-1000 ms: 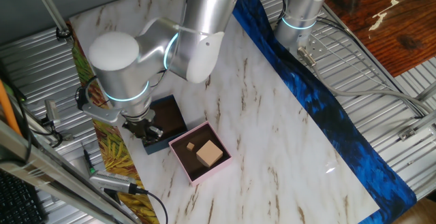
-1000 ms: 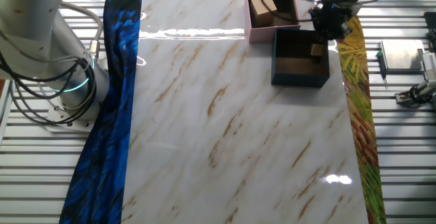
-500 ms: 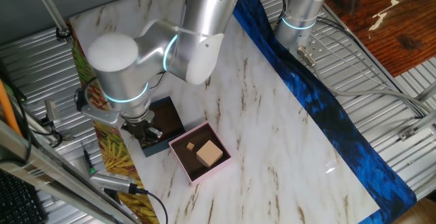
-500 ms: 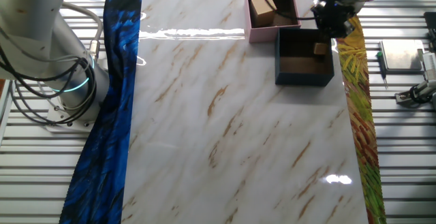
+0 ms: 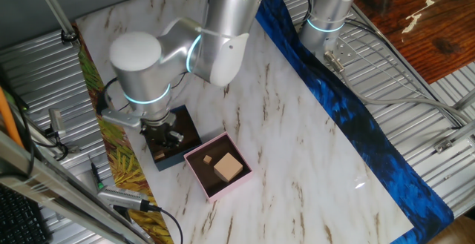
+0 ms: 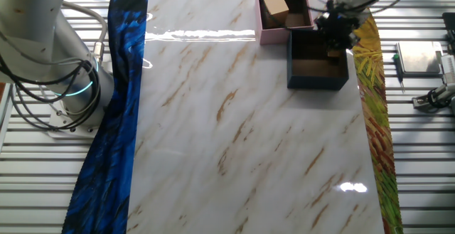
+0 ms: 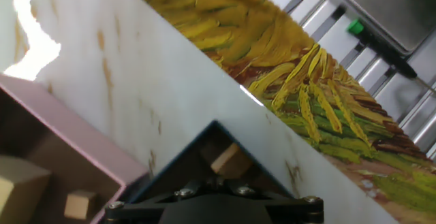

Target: Move an object from one box to another

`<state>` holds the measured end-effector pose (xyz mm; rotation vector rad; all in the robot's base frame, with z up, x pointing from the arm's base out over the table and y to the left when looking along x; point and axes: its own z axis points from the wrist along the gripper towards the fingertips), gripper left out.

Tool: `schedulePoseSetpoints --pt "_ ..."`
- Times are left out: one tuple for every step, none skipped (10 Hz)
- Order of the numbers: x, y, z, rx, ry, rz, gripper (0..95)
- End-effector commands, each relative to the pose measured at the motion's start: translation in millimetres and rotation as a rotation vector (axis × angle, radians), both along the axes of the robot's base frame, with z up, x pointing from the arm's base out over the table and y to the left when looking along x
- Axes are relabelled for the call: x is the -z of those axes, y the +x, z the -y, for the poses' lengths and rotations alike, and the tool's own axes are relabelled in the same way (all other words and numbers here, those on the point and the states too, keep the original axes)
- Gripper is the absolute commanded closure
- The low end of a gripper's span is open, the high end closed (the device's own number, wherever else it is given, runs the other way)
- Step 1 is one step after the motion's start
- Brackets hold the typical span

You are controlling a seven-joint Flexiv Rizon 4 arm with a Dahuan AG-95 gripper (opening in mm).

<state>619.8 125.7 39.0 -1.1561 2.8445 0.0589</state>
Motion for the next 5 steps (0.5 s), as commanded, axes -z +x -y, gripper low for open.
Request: schedulePoseSetpoints --pt "4.2 -12.8 8.3 -0.011 -0.003 -0.004 95.0" --pt "4.8 -19.1 12.1 -0.016 -0.004 -0.007 95.0" --pt "4.4 -22.5 14.2 -0.018 -0.005 -0.010 95.0" --pt "2.6 -26.8 16.9 -0.021 -0.007 -0.012 95.0" --pt "0.5 -30.5 19.2 -0.022 -0.007 -0.018 95.0"
